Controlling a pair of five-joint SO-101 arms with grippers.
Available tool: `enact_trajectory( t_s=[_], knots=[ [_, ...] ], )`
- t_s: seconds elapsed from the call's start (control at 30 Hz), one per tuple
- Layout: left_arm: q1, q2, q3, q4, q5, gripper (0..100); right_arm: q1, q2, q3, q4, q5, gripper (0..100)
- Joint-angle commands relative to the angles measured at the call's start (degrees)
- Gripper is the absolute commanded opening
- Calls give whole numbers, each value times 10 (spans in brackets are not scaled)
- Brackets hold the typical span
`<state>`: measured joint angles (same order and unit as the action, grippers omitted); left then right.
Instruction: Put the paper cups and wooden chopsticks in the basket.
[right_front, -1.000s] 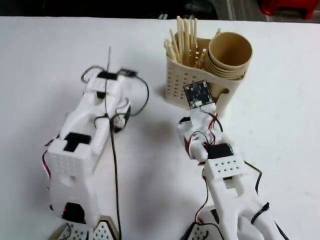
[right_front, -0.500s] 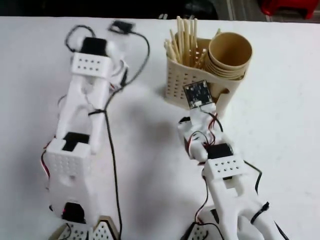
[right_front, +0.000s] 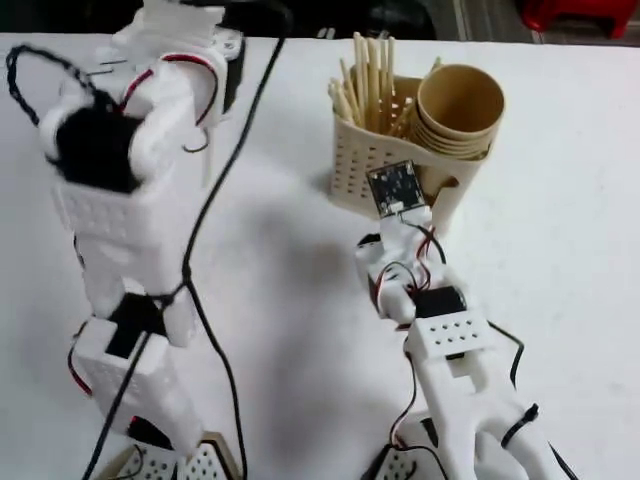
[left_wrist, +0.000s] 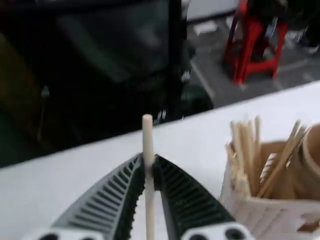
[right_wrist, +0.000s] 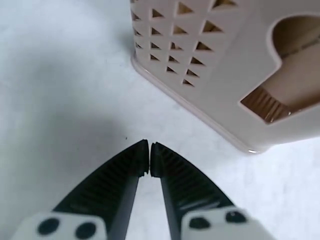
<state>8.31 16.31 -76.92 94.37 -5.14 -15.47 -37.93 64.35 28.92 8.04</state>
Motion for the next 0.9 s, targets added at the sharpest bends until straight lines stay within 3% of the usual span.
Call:
enact_trajectory(
  t_s=[0.0,0.23,0.47,0.77,0.87],
  knots=[
    [51,-32,-75,-105,66,23,0,-15,-3,-8,1,18],
    [106,-30,-69,-231,128,23,0,-14,2,-9,1,18],
    [144,-30,28,-367,170,23,0,-15,2,-9,1,18],
    [151,-31,167,-477,170,24,0,-16,2,-9,2,18],
    [150,-31,178,-483,169,83,-1,-16,2,-9,2,18]
  ],
)
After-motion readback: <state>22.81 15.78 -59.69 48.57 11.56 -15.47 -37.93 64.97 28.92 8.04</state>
